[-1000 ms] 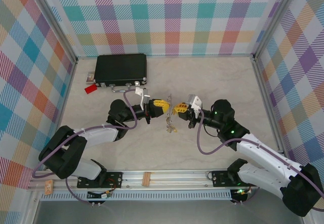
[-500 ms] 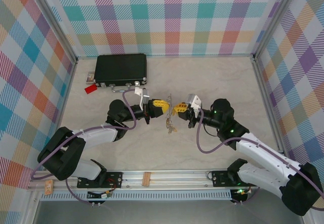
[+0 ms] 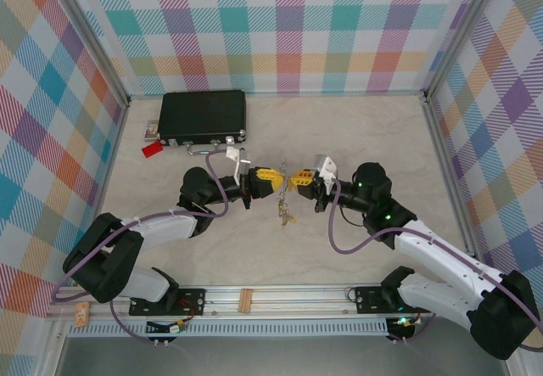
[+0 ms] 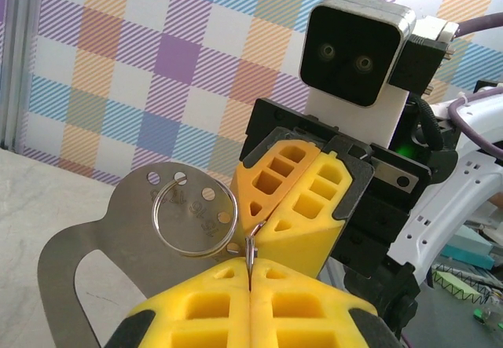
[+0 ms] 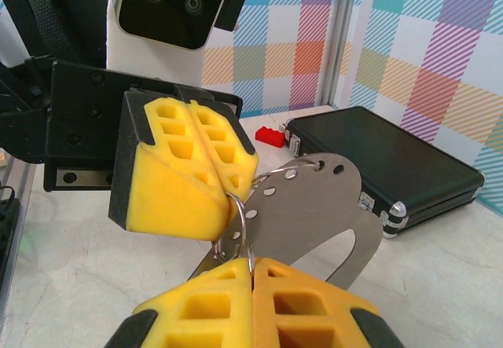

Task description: Put the keys on the keyring

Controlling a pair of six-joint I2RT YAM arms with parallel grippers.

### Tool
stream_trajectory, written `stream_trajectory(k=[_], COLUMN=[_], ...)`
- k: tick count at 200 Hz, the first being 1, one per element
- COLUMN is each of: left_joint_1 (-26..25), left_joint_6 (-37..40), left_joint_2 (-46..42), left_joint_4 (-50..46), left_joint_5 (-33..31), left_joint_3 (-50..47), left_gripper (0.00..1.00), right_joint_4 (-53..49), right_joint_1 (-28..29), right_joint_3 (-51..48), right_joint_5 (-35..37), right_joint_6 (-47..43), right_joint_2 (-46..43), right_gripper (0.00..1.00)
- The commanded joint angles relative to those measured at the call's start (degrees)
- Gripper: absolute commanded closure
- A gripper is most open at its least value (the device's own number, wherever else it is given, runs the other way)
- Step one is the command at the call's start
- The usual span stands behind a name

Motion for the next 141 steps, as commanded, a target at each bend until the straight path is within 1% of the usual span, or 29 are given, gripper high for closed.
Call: stream_trajectory(k=[1,79,114,141], left_joint_1=[0.5,0.5,0.5,0.5], left_joint_6=[-0.3,-1.1,0.3,2.4], left_joint_2=[-1.1,-0.6,-1.1,-2.1], left_joint_4=[4.8,5.1,4.7,2.4], left_joint_5=[1.1,1.7,0.4,-0.8], left_joint_3=[1.1,1.4,0.9,0.5], left_gripper=[1.00,1.00,1.00,1.00], right_joint_4=[1.1,0.4,0.9,1.1], right_joint_1=[-0.5,-0.4,-0.4,-0.4], right_joint_3=[1.9,2.4,1.5,0.6], right_joint_5=[-1.7,-3.0,-1.7,-1.3], right_joint_6=[0.5,0.2,0.0,0.0], right_joint_2=[0.3,1.3,-0.5,-1.9], right_gripper=[1.00,1.00,1.00,1.00])
